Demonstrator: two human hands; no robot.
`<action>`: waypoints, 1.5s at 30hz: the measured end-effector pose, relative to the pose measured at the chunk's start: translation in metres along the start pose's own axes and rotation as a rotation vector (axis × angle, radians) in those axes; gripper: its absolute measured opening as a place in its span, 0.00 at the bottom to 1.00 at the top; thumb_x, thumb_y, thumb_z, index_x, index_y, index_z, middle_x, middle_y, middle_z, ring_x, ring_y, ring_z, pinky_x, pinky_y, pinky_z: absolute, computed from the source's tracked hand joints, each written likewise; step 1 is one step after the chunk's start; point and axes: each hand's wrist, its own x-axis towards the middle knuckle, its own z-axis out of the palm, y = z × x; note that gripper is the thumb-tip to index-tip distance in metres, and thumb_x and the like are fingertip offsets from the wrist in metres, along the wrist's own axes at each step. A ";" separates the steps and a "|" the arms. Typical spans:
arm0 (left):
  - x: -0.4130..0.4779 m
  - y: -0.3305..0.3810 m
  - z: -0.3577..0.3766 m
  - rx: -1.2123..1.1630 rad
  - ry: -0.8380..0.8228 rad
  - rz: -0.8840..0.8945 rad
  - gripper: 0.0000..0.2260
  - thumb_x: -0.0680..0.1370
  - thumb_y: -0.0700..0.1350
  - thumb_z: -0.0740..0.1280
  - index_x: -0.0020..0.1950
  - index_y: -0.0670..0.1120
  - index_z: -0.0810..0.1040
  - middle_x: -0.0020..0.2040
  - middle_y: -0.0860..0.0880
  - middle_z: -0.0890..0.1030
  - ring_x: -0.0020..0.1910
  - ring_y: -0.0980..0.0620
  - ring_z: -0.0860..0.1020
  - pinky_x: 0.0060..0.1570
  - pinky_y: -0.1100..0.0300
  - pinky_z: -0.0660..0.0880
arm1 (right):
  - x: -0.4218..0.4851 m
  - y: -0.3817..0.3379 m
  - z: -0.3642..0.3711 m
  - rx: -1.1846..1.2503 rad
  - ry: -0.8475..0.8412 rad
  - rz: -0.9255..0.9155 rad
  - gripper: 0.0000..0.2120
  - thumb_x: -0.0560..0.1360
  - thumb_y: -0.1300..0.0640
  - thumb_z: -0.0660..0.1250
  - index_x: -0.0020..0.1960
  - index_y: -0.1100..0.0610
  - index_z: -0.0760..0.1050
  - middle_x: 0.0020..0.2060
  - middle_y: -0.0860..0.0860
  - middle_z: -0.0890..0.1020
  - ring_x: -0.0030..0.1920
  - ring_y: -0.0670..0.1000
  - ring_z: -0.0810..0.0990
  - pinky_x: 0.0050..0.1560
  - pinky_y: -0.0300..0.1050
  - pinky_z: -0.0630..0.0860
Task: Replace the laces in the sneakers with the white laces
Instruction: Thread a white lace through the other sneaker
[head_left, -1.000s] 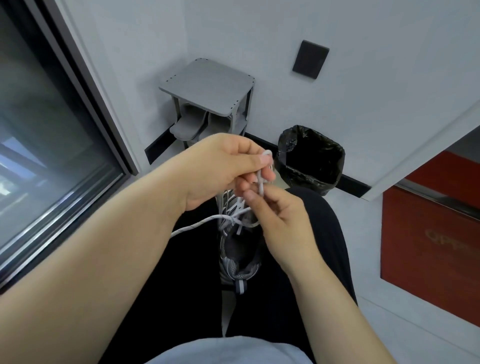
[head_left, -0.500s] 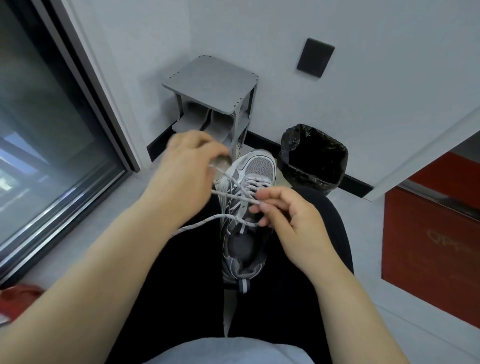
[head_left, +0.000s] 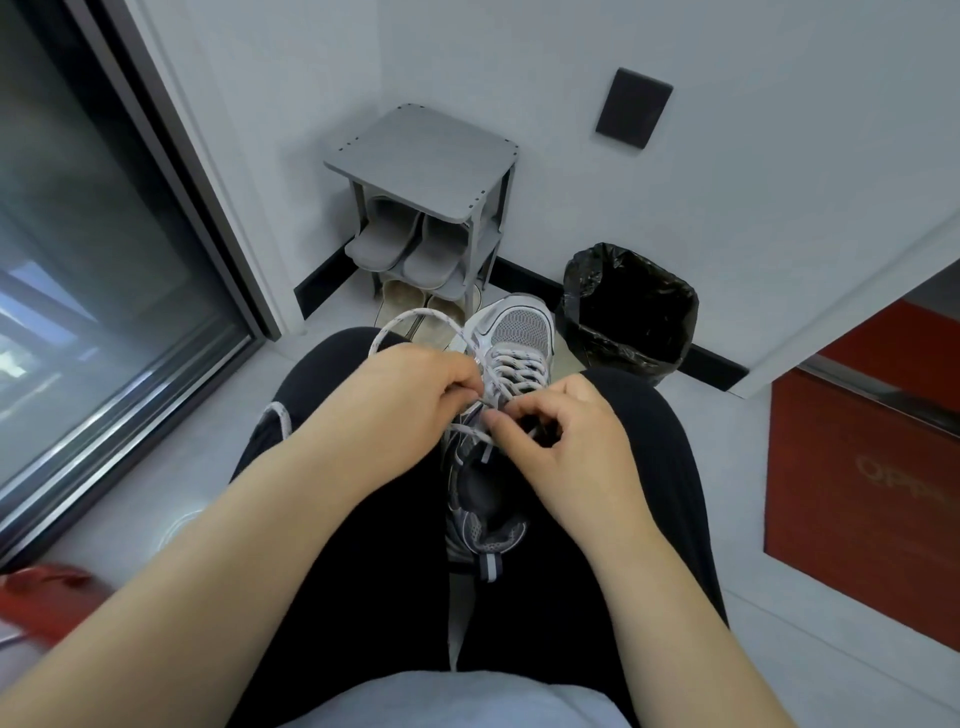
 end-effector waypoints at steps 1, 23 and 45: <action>-0.001 0.000 0.003 0.012 0.006 0.002 0.05 0.76 0.45 0.64 0.47 0.48 0.80 0.40 0.52 0.81 0.42 0.55 0.74 0.45 0.58 0.72 | 0.000 -0.001 0.001 -0.004 -0.001 -0.003 0.10 0.68 0.45 0.71 0.42 0.50 0.81 0.36 0.44 0.70 0.41 0.44 0.72 0.42 0.39 0.71; 0.020 0.034 -0.010 0.304 -0.284 -0.054 0.11 0.79 0.45 0.59 0.58 0.46 0.76 0.55 0.47 0.79 0.56 0.47 0.76 0.52 0.58 0.70 | -0.004 -0.002 0.006 0.034 0.023 -0.018 0.06 0.69 0.52 0.72 0.44 0.52 0.81 0.37 0.45 0.71 0.41 0.45 0.72 0.39 0.35 0.70; 0.006 -0.008 0.005 0.150 0.025 -0.124 0.50 0.62 0.63 0.70 0.74 0.59 0.43 0.74 0.50 0.52 0.73 0.49 0.48 0.72 0.51 0.42 | -0.002 -0.002 -0.044 1.077 0.110 0.120 0.10 0.80 0.64 0.53 0.41 0.57 0.66 0.36 0.49 0.82 0.41 0.50 0.82 0.49 0.44 0.79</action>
